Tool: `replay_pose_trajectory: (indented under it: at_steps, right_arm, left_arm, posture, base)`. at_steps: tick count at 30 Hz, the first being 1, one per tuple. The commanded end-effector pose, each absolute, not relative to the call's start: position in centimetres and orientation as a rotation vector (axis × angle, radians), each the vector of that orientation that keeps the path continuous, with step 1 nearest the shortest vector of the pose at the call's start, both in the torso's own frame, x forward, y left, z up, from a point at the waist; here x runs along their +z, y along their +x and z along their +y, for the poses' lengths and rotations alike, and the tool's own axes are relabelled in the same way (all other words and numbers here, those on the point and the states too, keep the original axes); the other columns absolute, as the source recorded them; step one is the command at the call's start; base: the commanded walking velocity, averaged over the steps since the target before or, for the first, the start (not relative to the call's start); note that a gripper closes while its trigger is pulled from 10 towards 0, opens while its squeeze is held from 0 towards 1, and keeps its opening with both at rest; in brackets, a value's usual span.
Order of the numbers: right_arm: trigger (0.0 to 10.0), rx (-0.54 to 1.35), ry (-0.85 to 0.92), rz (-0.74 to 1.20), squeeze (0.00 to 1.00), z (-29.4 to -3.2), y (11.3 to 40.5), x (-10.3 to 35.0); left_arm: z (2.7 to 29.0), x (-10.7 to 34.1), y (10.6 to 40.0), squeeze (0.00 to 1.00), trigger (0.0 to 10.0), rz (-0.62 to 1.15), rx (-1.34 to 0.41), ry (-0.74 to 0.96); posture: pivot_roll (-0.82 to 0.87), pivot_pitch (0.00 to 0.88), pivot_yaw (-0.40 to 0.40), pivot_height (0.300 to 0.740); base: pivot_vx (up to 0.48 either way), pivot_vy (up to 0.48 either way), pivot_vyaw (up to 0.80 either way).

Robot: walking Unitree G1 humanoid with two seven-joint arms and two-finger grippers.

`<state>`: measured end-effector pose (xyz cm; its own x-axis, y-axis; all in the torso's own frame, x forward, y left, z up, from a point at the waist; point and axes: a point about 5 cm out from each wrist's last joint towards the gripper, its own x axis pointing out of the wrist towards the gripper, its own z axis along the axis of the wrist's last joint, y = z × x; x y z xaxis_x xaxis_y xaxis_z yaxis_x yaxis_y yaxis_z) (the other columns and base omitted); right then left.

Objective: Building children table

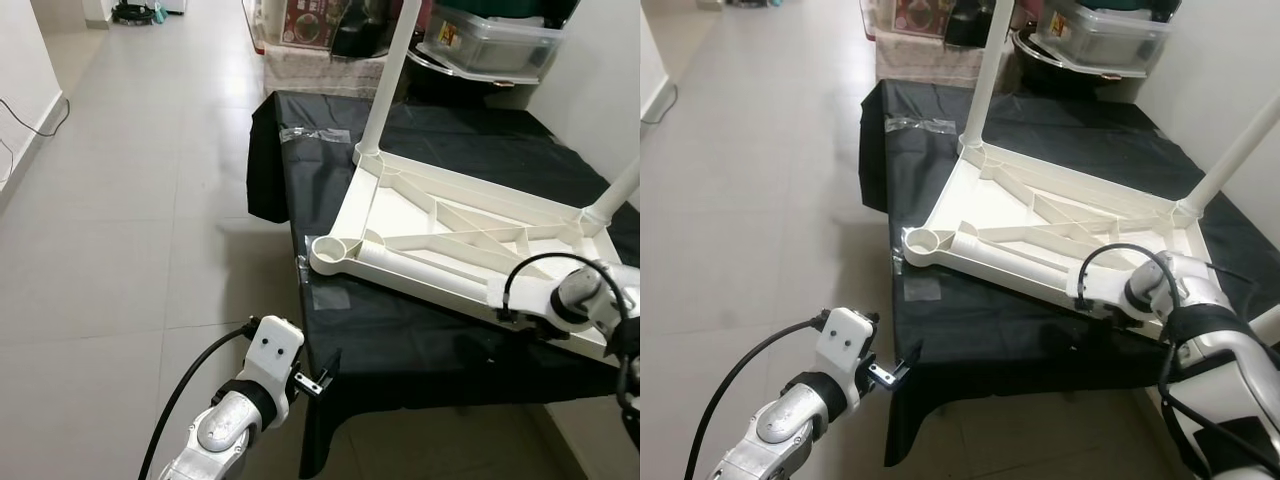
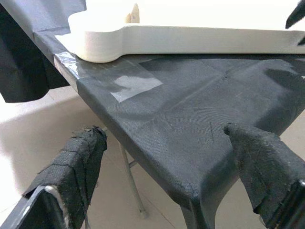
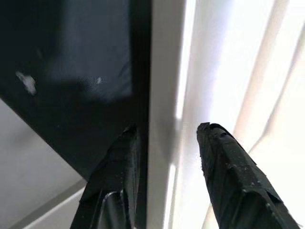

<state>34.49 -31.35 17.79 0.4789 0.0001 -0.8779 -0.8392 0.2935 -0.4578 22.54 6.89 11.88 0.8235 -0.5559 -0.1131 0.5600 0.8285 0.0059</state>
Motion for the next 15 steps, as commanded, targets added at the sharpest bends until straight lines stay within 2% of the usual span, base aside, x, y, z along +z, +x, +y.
replay_pose_trajectory:
  at_steps: [1, 6, 8, 11, 15]
  right_arm:
    - [10.0, 0.731, -1.015, 0.831, 0.00, -30.4, 35.0, 19.3]
    - [10.0, 0.766, -0.901, 0.724, 0.00, -28.9, 35.8, 20.5]
    - [10.0, 0.755, -0.795, 0.640, 0.00, -27.3, 36.7, 20.9]
    - [10.0, 0.755, -0.795, 0.640, 0.00, -27.3, 36.7, 20.9]
    - [10.0, 0.700, -0.700, 0.594, 0.00, -25.6, 37.6, 19.9]
  left_arm:
    - [6.7, 11.7, 22.6, 0.00, 10.0, 0.109, -0.588, 0.037]
    - [6.7, 11.7, 22.6, 0.00, 10.0, 0.109, -0.587, 0.038]
    - [6.8, 11.7, 22.5, 0.00, 10.0, 0.110, -0.588, 0.036]
    - [6.8, 11.7, 22.5, 0.00, 10.0, 0.110, -0.588, 0.036]
    - [6.7, 12.0, 22.2, 0.00, 10.0, 0.110, -0.590, 0.029]
  posture:
    - [0.05, 0.063, -0.148, 0.740]
    - [0.05, 0.064, -0.146, 0.740]
    - [0.05, 0.068, -0.145, 0.740]
    - [0.05, 0.068, -0.145, 0.740]
    - [0.05, 0.097, -0.154, 0.740]
  base:
    - [0.000, 0.000, 0.00]
    - [0.000, 0.000, 0.00]
    - [0.000, 0.000, 0.00]
    - [0.000, 0.000, 0.00]
    - [0.000, 0.000, 0.00]
